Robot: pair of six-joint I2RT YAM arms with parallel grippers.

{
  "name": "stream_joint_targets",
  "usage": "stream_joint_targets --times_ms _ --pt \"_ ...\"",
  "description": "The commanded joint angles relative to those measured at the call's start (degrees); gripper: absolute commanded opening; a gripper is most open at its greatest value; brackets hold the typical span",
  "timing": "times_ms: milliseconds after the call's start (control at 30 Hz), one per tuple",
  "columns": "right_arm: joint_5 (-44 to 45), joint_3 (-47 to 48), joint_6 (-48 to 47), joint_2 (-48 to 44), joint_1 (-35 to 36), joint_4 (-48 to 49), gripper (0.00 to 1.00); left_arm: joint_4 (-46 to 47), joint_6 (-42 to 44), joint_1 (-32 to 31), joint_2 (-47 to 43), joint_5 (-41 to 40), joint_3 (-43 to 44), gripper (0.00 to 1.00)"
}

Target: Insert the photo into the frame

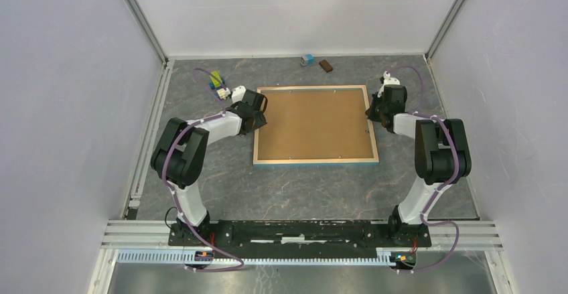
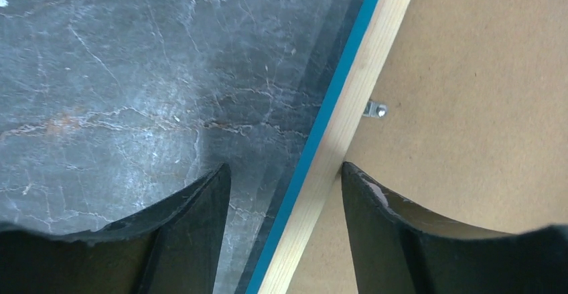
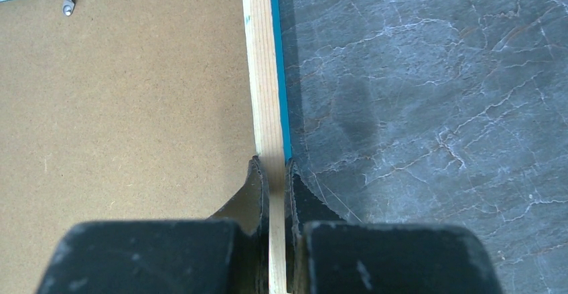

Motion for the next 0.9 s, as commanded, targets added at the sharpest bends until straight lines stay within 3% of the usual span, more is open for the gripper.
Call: stream_joint_targets --times_ms 0,133,233,500,633,867 --pt "1.93 -1.2 -0.71 4.16 -0.42 -7.69 0.0 -0.44 0.88 0.74 -2.11 5.59 -1.04 0.7" --pt "-0.03 -0.57 -1.05 4.54 -0.39 -8.3 0.03 0.26 -0.8 0.71 -3.26 12.48 -3.5 0.79" --pt "-0.11 -0.84 -1.14 4.03 -0.4 -8.0 0.13 1.12 -1.41 0.73 -5.18 16.63 -5.99 0.85" --pt "-3.53 0.4 -2.32 4.56 0.11 -8.54 0.55 6.72 -4.36 -1.17 -9.3 30.33 -15.35 0.87" --pt "-1.23 2.84 -4.13 4.17 3.18 -12.41 0.66 10.46 -6.98 -6.16 -13.01 30.89 -20.87 0.87" --pt "11.44 5.29 -7.12 -3.03 10.36 -20.46 0.81 17.67 -16.63 -23.03 -16.58 24.21 -30.15 0.87"
